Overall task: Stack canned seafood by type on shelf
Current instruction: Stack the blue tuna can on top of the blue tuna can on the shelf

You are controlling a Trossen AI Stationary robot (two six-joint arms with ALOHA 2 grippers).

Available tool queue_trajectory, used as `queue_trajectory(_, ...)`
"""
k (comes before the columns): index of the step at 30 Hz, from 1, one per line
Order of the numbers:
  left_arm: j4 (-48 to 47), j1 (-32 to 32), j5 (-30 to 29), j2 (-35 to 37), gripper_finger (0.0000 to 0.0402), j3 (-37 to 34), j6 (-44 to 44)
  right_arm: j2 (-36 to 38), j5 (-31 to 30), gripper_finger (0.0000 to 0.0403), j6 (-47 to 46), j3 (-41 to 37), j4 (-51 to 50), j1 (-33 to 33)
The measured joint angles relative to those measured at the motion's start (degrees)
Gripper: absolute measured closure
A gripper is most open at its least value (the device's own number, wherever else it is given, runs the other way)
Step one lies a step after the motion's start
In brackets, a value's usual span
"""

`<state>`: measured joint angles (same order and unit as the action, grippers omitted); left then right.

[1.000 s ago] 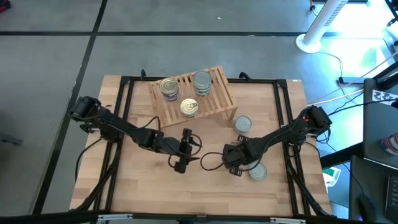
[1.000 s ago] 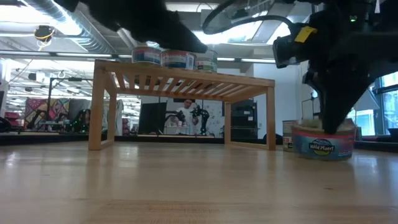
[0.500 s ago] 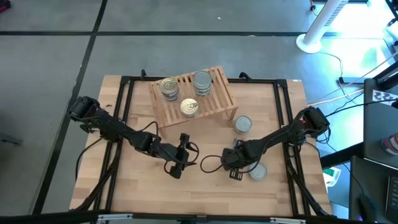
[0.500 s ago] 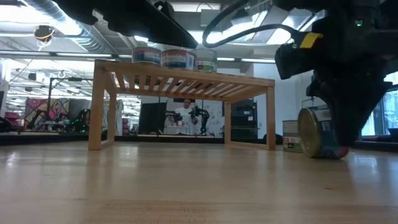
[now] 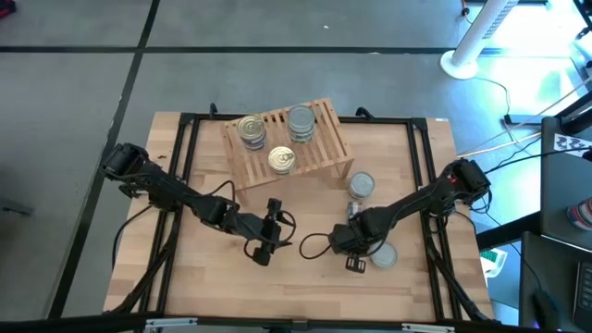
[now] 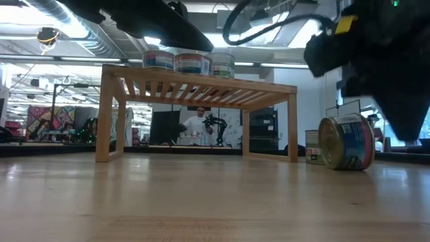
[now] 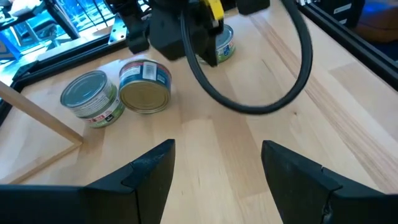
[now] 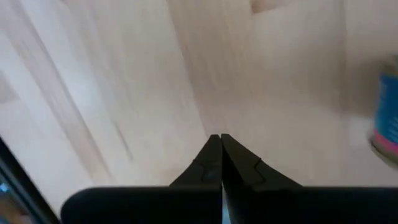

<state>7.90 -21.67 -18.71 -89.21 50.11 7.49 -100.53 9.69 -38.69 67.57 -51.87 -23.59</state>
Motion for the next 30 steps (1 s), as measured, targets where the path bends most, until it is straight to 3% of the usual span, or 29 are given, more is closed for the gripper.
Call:
queue_trajectory(7,0.6,1.1,0.0,0.0,0.0165,0.0,-0.1,0.1,0.0,0.0398,-5.9,5.8,-7.0,0.0)
queue_trajectory(11,0.5,1.7,0.0,0.0,0.0165,0.0,-0.6,0.1,1.1,0.0367,-12.9,5.9,-6.5,0.0)
queue_trajectory(18,0.5,1.9,0.0,0.0,0.0165,0.0,-0.2,0.1,2.5,0.0244,-24.8,5.9,-10.7,0.1)
queue_trajectory(25,0.0,1.9,0.0,-0.1,0.0165,0.0,0.3,0.1,7.6,0.0114,-31.8,5.9,-9.4,0.4)
queue_trajectory(27,0.0,1.9,0.0,-0.1,0.0165,0.0,0.3,0.1,7.2,0.0089,-31.9,5.9,-9.1,0.4)
queue_trajectory(30,0.0,1.9,0.0,-0.1,0.0165,0.0,0.3,0.2,2.0,0.0063,-33.9,5.9,-9.1,0.4)
